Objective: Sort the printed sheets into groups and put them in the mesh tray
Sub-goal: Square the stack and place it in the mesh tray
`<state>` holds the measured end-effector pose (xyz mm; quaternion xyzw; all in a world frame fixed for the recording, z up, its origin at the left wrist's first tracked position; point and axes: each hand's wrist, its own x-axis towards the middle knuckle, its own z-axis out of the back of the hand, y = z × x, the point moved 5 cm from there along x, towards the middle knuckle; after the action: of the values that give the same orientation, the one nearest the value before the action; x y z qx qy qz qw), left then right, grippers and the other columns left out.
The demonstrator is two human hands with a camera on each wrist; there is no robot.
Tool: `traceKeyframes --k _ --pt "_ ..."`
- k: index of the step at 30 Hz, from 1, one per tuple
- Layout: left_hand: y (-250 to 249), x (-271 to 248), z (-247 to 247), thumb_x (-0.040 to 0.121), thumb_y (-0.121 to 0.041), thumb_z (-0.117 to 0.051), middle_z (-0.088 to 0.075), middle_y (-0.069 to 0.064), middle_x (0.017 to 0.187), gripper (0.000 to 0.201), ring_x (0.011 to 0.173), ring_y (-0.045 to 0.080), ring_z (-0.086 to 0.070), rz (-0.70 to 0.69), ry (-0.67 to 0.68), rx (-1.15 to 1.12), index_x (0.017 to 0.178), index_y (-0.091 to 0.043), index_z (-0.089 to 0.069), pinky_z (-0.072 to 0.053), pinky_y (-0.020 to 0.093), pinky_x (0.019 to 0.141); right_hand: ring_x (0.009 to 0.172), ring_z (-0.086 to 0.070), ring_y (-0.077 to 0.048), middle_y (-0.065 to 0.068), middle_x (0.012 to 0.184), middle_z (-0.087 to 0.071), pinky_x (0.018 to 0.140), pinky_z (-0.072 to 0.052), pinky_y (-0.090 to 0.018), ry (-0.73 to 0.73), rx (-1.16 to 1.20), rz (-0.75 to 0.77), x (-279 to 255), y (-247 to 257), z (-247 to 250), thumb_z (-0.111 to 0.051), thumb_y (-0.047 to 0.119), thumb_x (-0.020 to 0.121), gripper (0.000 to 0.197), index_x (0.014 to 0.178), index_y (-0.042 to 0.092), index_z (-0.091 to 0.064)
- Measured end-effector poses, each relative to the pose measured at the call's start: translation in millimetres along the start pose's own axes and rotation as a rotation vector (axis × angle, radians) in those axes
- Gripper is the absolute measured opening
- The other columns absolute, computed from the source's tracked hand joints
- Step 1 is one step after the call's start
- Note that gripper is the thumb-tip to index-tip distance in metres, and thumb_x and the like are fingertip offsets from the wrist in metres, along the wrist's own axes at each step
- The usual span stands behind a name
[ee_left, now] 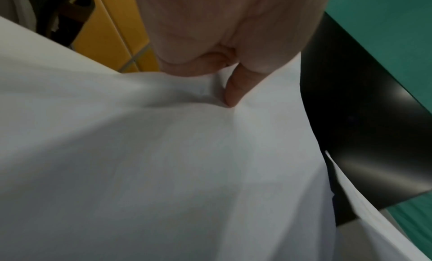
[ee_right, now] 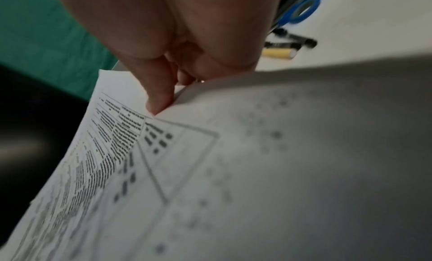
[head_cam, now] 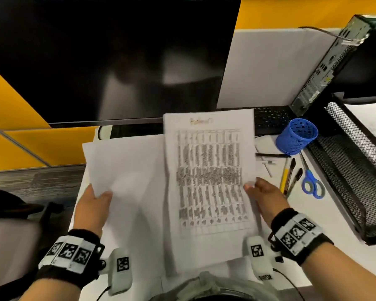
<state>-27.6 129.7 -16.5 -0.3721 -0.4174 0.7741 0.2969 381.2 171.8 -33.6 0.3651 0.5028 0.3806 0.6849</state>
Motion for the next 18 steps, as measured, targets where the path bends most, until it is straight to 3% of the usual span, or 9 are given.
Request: traceKeyframes --k 3,4,6,8,9,11,13,15,18 --pt "-1 -10 -20 0.088 -0.027 -0.055 -0.064 0.002 0.117 0.035 0.105 0.025 -0.058 0.032 0.067 -0.095 0.122 -0.020 -0.059 -0.045 0.042 0.097 0.063 -0.064 -0.005 0.011 0.062 -0.068 0.062 -0.048 -0.014 0.137 -0.101 -0.028 -10 -7 -39 -0.053 0.011 0.091 0.014 0.084 0.013 -0.065" --pt "1 -15 -27 0.088 -0.041 -0.055 -0.062 -0.001 0.121 0.043 0.110 0.021 -0.056 0.060 0.086 -0.193 0.125 -0.018 -0.058 -0.039 0.038 0.101 0.074 -0.067 -0.010 0.009 0.072 -0.072 0.071 -0.052 -0.021 0.188 -0.147 -0.050 -11 -11 -52 -0.051 0.012 0.091 0.016 0.089 0.017 -0.067" --pt "11 -21 -35 0.076 -0.072 -0.050 -0.058 -0.005 0.130 0.073 0.121 0.017 -0.052 0.140 0.085 -0.356 0.131 -0.023 -0.054 -0.032 0.041 0.111 0.097 -0.065 -0.024 -0.002 0.098 -0.072 0.091 -0.050 -0.038 0.274 -0.290 -0.071 -9 -19 -69 -0.049 0.014 0.091 0.018 0.100 0.017 -0.064" --pt "16 -26 -42 0.068 -0.082 -0.047 -0.059 -0.004 0.130 0.079 0.122 0.021 -0.052 0.134 0.093 -0.329 0.127 -0.030 -0.054 -0.034 0.045 0.109 0.099 -0.060 -0.024 -0.003 0.103 -0.066 0.085 -0.045 -0.031 0.356 -0.443 -0.082 -8 -23 -79 -0.047 0.016 0.093 0.016 0.103 0.014 -0.059" --pt "15 -29 -47 0.070 -0.078 -0.050 -0.064 -0.001 0.123 0.069 0.116 0.024 -0.057 0.095 0.134 -0.248 0.120 -0.031 -0.057 -0.040 0.046 0.104 0.092 -0.059 -0.021 -0.002 0.097 -0.063 0.077 -0.043 -0.027 0.403 -0.510 -0.084 -9 -25 -84 -0.047 0.019 0.094 0.014 0.102 0.015 -0.057" --pt "9 -35 -53 0.083 -0.048 -0.060 -0.069 0.005 0.107 0.036 0.100 0.028 -0.064 0.011 0.161 -0.036 0.109 -0.023 -0.059 -0.048 0.045 0.094 0.074 -0.051 -0.012 0.005 0.081 -0.054 0.062 -0.036 -0.022 0.458 -0.572 -0.119 -10 -27 -89 -0.048 0.027 0.093 0.013 0.099 0.017 -0.052" --pt "13 -34 -53 0.089 -0.020 -0.060 -0.070 0.008 0.100 0.014 0.095 0.030 -0.065 -0.028 0.147 0.066 0.102 -0.018 -0.062 -0.051 0.043 0.089 0.070 -0.048 -0.010 0.008 0.076 -0.051 0.058 -0.037 -0.021 0.401 -0.527 -0.172 -3 -30 -85 -0.046 0.027 0.093 0.017 0.104 0.017 -0.053" --pt "18 -31 -46 0.089 -0.013 -0.058 -0.069 0.010 0.099 0.012 0.096 0.031 -0.064 -0.038 0.128 0.083 0.099 -0.016 -0.064 -0.050 0.041 0.088 0.077 -0.055 -0.019 -0.001 0.087 -0.059 0.069 -0.047 -0.028 0.204 -0.484 -0.198 8 -30 -70 -0.044 0.017 0.091 0.025 0.112 0.012 -0.056" --pt "30 -23 -36 0.089 -0.017 -0.060 -0.069 0.007 0.104 0.016 0.099 0.030 -0.062 -0.005 0.122 0.058 0.103 -0.014 -0.065 -0.048 0.041 0.090 0.102 -0.058 -0.027 -0.011 0.112 -0.060 0.089 -0.046 -0.031 0.013 -0.557 -0.212 15 -27 -54 -0.050 0.015 0.087 0.035 0.121 0.010 -0.053"
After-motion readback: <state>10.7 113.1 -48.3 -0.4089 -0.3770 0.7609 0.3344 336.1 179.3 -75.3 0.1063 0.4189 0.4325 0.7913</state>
